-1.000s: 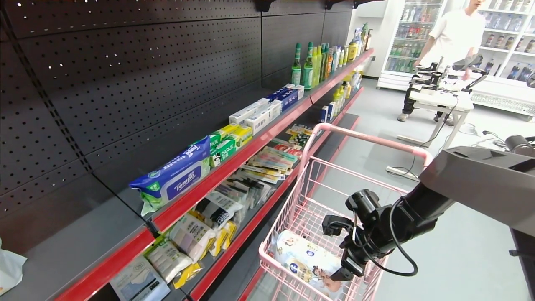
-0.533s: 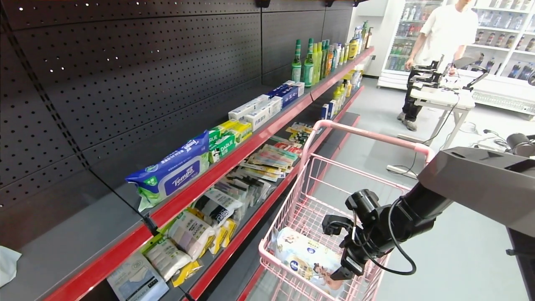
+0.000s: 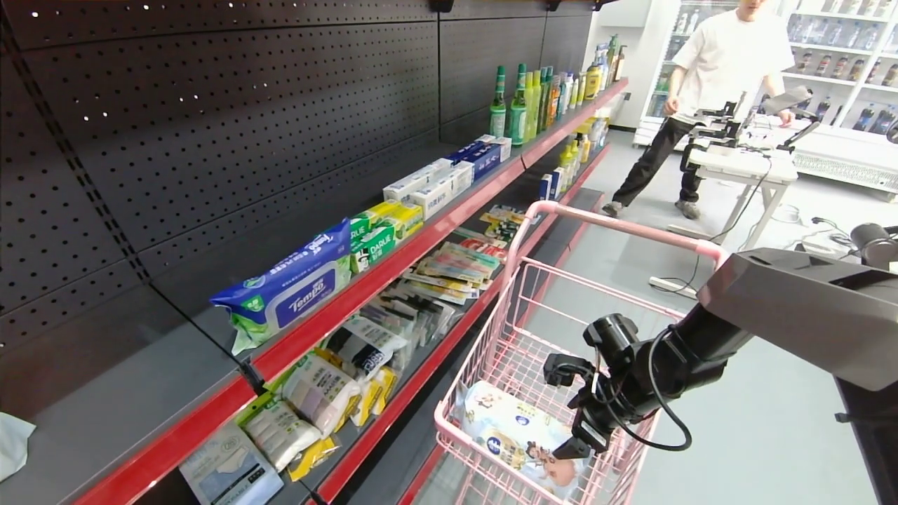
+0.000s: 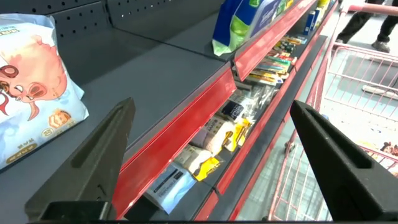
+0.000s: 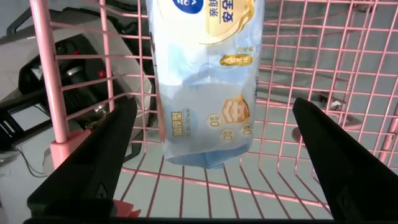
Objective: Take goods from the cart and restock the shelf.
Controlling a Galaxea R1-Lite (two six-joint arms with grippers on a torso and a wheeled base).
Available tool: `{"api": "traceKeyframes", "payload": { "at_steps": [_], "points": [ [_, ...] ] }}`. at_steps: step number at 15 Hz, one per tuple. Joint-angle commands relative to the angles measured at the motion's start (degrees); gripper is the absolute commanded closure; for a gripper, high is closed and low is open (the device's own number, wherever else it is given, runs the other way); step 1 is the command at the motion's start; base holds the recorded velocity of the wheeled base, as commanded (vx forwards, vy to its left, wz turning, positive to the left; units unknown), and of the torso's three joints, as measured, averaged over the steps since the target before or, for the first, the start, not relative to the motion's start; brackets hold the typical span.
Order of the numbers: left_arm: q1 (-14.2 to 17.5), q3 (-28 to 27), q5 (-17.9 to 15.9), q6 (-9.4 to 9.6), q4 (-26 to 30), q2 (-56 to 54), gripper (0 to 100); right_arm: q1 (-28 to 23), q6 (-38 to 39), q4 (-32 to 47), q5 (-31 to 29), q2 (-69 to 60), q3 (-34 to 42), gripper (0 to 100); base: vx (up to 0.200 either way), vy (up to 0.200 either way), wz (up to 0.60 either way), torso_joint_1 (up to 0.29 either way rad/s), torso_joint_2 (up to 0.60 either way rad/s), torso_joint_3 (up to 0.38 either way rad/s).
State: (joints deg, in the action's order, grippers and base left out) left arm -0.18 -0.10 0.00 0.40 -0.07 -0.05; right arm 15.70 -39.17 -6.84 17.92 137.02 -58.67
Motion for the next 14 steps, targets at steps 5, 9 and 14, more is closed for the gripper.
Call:
{"api": "traceKeyframes", "payload": {
  "at_steps": [5, 9, 14],
  "points": [
    [0.0, 0.0, 0.0, 0.04, 0.0, 0.0, 0, -0.5, -0.4, 0.1, 1.1, 0.8, -0.7, 0, 0.000, 0.000, 0.00, -0.010, 0.02, 0.013],
    [0.0, 0.0, 0.0, 0.13, 0.0, 0.0, 0, -0.6, -0.9, 0.1, 1.3, 0.9, -0.7, 0, 0.000, 0.000, 0.00, -0.137, 0.34, 0.190],
    [0.0, 0.0, 0.0, 0.13, 0.0, 0.0, 0, -0.6, -1.0, 0.1, 1.4, 0.9, -0.6, 0, 0.000, 0.000, 0.00, -0.013, 0.04, 0.020]
  ]
}}
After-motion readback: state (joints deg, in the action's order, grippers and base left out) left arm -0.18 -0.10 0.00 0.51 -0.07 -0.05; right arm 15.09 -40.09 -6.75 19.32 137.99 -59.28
